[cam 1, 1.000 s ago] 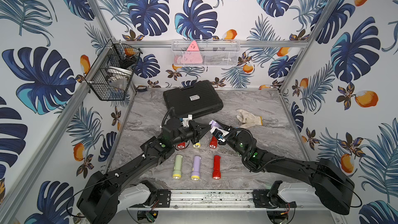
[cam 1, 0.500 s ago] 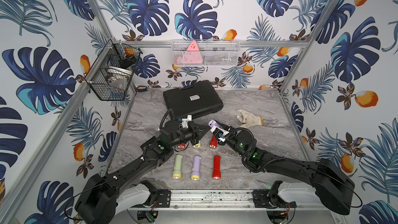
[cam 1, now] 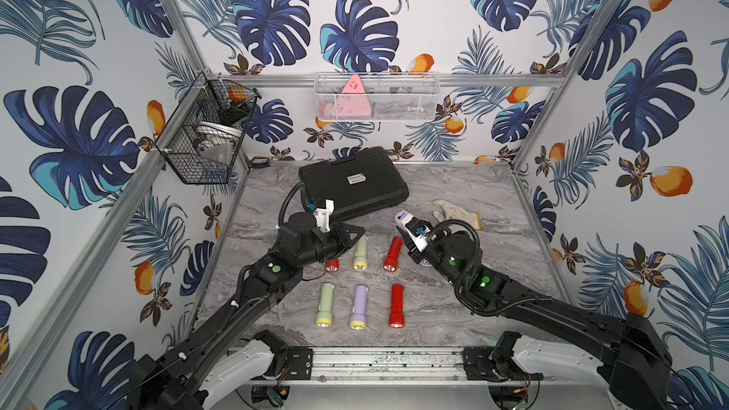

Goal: Close the plug at the bottom of the flashlight
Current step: Close the plug of the flashlight, then place the flashlight at the center of the board.

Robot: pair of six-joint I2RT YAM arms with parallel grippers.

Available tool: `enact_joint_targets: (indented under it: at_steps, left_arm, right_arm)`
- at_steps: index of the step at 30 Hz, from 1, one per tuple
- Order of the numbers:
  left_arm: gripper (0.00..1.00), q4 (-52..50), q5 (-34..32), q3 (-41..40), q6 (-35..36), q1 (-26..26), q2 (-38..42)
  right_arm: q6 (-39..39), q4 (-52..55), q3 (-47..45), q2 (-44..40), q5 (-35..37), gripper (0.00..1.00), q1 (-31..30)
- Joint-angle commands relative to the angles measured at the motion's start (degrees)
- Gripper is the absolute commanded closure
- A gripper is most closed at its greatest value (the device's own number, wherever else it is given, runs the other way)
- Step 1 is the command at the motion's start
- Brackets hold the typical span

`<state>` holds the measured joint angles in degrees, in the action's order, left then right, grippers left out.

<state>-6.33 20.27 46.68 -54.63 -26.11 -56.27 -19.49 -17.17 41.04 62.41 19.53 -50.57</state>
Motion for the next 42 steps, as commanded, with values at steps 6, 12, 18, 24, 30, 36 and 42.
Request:
enact_joint_targets:
  at_steps: [6, 12, 18, 24, 30, 36, 42]
  left_arm:
    - [0.17, -13.49, -12.17, 7.96, 36.39, 0.09, -6.04]
    - [0.01, -8.66, -18.73, 1.07, 42.44, 0.09, -3.17]
    - [0.01, -9.13, -20.99, 0.32, 43.33, 0.02, -0.35]
    - [0.01, -10.99, -26.15, 0.37, 44.91, 0.05, 1.37]
    - [0.01, -11.62, -27.79, 0.41, 44.87, 0.04, 0.93]
    - [0.01, -11.95, -28.43, 0.57, 44.78, 0.07, -0.33]
    - [0.01, -11.68, -28.53, 0.34, 44.7, 0.07, -1.1]
  right_arm:
    - [32.66, 39.54, 11.96, 0.79, 10.88, 1.0, -0.01]
    - [46.52, 52.76, 14.53, -0.07, 9.85, 1.0, 0.29]
    - [51.52, 57.65, 13.81, 2.86, 2.49, 1.0, 2.86]
    - [55.24, 53.32, 7.57, 6.12, -10.46, 1.0, 10.01]
    - [58.36, 50.0, 2.29, 8.71, -13.35, 1.0, 10.97]
    - [62.18, 48.81, -0.1, 14.09, -18.44, 1.0, 10.84]
    - [62.82, 45.56, -2.52, 15.55, -20.22, 1.0, 10.86]
